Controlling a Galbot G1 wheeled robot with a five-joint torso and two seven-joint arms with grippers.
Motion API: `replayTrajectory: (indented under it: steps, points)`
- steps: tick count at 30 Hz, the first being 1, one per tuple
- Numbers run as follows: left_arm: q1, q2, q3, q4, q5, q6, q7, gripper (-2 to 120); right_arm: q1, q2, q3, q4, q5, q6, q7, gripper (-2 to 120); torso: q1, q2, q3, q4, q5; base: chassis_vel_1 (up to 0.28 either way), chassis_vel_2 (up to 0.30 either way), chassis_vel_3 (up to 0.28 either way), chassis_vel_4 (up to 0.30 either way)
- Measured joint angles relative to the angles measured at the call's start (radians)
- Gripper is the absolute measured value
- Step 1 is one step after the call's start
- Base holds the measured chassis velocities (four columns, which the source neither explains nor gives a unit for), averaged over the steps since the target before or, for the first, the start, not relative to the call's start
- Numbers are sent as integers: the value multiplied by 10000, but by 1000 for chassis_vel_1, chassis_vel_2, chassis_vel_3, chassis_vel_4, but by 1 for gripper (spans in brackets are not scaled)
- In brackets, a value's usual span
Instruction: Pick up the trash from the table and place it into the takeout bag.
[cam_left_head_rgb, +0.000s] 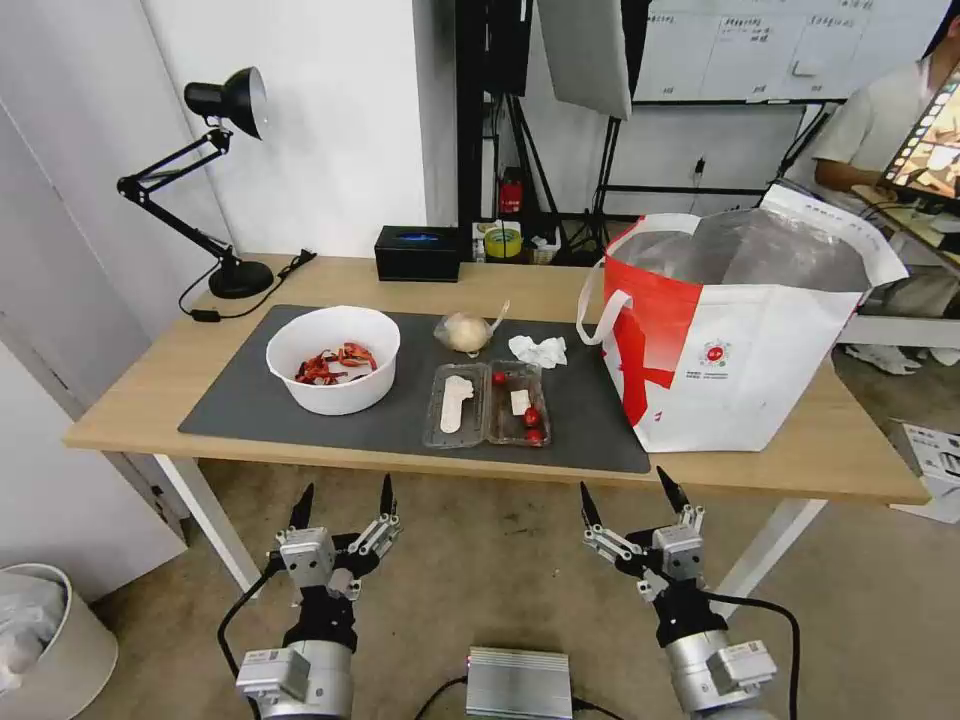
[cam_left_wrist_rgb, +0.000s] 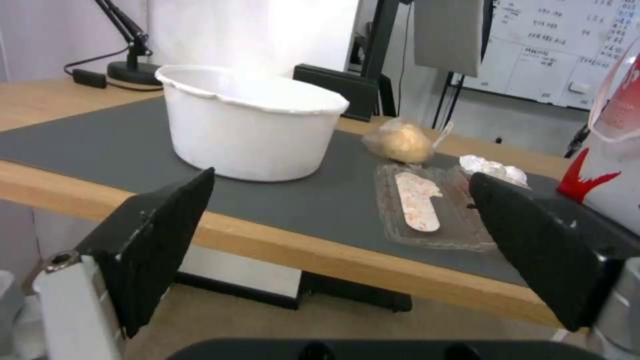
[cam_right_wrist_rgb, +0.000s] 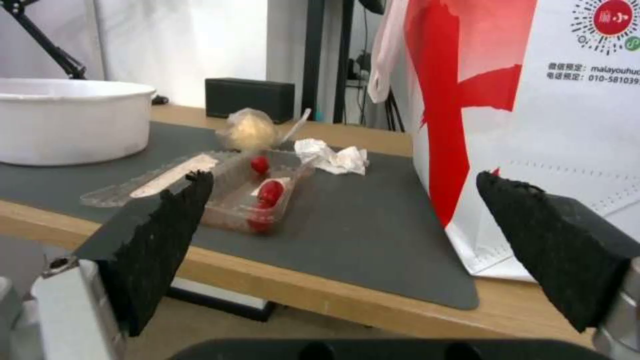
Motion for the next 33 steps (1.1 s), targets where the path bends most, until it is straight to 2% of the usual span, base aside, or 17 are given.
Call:
replayTrajectory:
  steps: [33]
  points:
    - [-64, 10, 61, 54, -266, -20, 45, 100, 21, -40, -46, -114, 22, 80, 4, 100, 0, 1, 0, 0, 0, 0, 0, 0, 0]
